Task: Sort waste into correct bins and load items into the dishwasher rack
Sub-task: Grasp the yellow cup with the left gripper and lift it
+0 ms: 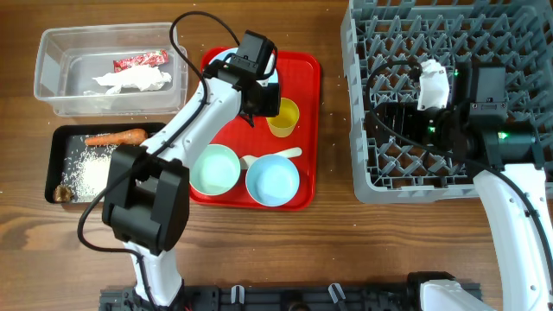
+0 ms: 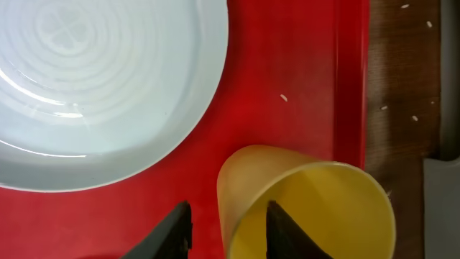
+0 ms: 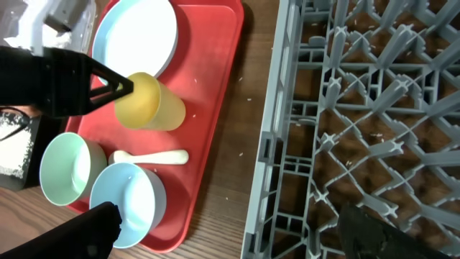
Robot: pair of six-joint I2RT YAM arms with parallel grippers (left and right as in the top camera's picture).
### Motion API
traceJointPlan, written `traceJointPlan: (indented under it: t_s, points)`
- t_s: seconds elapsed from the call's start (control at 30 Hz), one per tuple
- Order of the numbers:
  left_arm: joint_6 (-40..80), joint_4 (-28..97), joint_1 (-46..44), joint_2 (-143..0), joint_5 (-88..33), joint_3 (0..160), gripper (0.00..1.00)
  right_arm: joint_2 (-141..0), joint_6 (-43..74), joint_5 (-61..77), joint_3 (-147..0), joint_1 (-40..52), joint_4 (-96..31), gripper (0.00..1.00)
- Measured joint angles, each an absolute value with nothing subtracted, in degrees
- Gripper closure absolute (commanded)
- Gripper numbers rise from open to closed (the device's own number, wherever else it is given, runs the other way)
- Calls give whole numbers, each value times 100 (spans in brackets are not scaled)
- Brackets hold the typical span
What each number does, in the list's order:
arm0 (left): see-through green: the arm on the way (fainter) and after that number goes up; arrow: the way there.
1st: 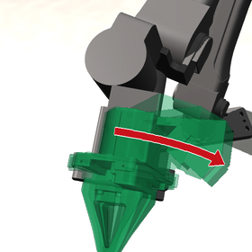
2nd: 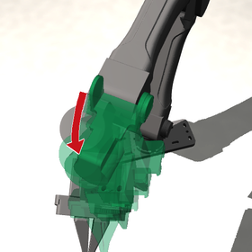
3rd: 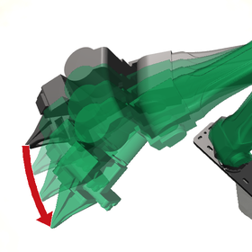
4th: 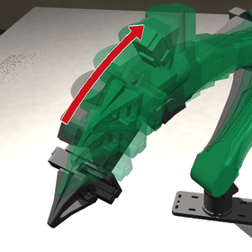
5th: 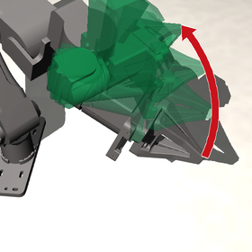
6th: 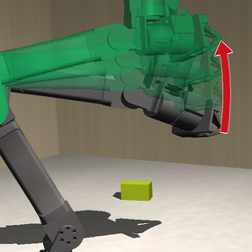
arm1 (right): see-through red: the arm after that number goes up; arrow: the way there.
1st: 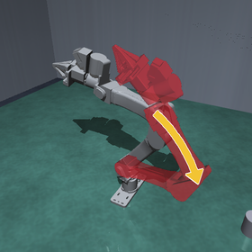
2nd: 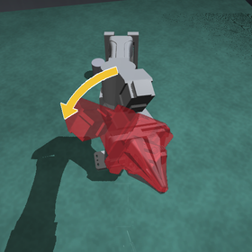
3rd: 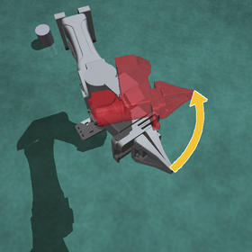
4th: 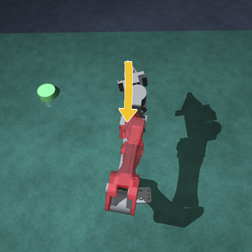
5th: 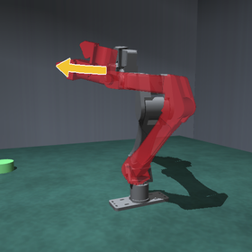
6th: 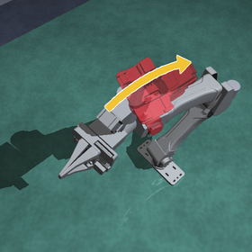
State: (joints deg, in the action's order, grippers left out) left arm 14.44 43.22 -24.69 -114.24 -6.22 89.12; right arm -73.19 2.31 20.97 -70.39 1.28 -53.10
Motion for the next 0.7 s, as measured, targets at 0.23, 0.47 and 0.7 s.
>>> traceJointPlan:
  t_s: [0.23,0.47,0.7]
  points:
    - [1444,4324,-2519,-11730,-617,8912,96,-7319,231,2095,-7039,128,-5310,0]
    - [1686,4414,-2467,-11738,-821,8912,96,-7319,231,2095,-7039,128,-5304,0]
    - [1765,4713,-1492,-11476,-2871,8912,96,-7319,257,2141,-7039,128,-5116,0]
